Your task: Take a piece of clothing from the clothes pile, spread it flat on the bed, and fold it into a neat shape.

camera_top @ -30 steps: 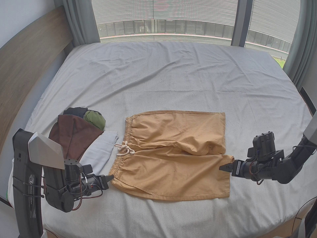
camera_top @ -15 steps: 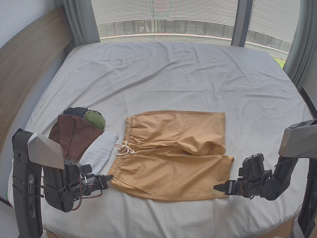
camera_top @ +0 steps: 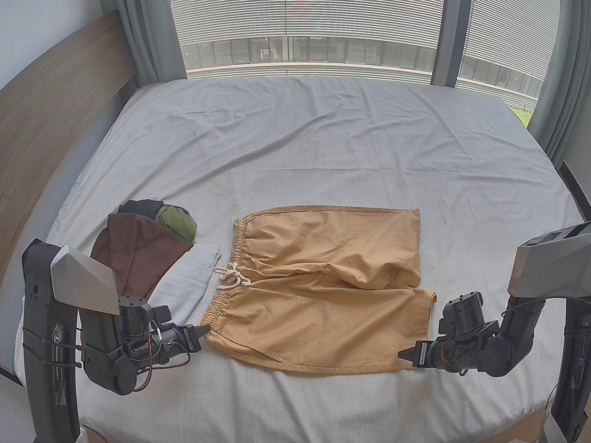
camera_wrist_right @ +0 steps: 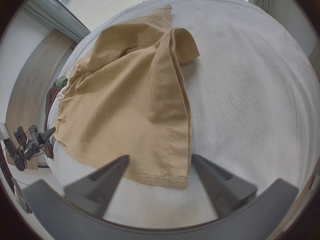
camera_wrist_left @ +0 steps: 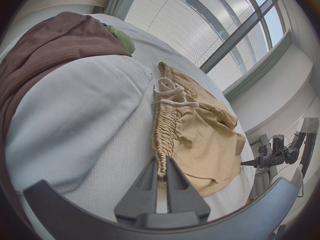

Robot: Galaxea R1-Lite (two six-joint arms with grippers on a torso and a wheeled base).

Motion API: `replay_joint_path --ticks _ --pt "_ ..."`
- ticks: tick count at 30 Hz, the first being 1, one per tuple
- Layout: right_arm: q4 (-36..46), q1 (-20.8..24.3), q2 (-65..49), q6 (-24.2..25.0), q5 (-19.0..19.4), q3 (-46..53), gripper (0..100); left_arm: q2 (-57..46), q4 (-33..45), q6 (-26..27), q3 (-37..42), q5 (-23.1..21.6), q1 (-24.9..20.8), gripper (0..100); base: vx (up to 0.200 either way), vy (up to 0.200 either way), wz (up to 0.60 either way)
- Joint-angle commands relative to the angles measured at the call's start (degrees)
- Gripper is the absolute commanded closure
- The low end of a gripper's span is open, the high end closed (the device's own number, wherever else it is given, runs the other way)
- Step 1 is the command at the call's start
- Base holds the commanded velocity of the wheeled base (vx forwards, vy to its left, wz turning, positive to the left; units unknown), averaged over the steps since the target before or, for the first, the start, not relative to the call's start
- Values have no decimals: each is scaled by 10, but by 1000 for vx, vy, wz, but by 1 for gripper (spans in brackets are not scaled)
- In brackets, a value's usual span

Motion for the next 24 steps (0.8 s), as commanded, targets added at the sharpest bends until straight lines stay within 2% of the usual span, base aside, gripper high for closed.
replay_joint_path --ticks 1,8,12,17,21,24 --pt "0 1 1 1 1 -1 100 -1 -1 0 1 0 0 100 0 0 0" --pt "5 1 -15 4 0 7 100 -3 -1 0 6 0 2 100 0 0 0" --pt "15 -1 -43 5 -1 26 100 -42 1 1 49 -11 17 100 0 0 0" --pt "64 -7 -65 2 -2 33 100 -66 3 2 86 -16 21 100 0 0 0" --pt "136 0 -87 1 3 26 100 -64 3 15 110 -17 21 100 0 0 0" --pt "142 1 -90 1 3 25 100 -64 3 15 113 -17 21 100 0 0 0"
